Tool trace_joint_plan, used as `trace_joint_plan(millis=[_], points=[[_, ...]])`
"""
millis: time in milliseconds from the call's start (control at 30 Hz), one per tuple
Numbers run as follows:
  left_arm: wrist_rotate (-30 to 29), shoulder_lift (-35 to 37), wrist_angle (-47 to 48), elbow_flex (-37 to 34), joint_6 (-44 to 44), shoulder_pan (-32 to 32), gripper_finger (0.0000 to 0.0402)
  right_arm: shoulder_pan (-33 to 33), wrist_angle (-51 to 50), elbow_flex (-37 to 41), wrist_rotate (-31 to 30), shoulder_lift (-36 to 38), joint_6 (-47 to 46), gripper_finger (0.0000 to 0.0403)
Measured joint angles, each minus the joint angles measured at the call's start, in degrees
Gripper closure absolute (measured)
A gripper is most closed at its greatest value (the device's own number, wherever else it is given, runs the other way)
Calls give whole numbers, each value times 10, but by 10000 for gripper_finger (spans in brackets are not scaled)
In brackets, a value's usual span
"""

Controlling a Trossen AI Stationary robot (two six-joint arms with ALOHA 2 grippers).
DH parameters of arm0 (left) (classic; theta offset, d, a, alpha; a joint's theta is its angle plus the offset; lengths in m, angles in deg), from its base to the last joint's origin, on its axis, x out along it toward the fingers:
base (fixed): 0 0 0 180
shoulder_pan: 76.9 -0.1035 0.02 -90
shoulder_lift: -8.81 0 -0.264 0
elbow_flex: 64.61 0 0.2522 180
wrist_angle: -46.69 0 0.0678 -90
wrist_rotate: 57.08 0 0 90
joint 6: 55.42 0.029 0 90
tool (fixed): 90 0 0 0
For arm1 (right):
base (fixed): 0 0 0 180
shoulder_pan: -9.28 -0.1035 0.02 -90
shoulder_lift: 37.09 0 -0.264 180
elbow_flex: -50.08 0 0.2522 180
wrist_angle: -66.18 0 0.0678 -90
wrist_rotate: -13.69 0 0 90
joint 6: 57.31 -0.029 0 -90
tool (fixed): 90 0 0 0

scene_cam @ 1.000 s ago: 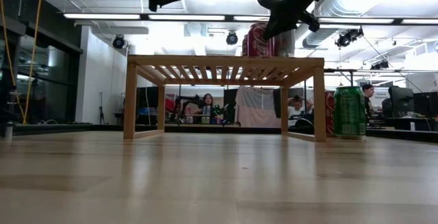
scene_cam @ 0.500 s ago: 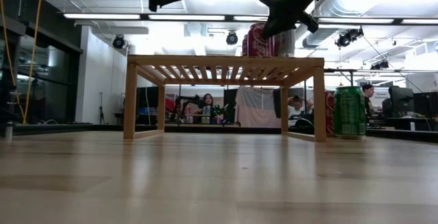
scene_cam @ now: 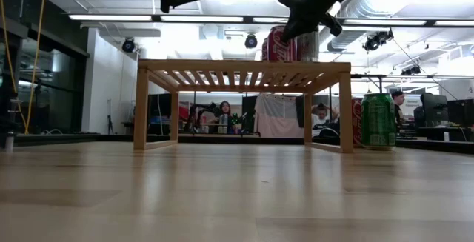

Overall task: Place canned beverage on shelf
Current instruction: Put the red white soda can on the shelf aligned with the other red white soda cans

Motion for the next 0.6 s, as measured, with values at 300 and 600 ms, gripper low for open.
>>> trace_joint_plan(millis=[300,600], points=[[-2,0,0,0,0,0,64,0,3,0,6,0,5,403],[8,0,3,0,-4,0,64,-43,-109,-34,132,51,78,403]])
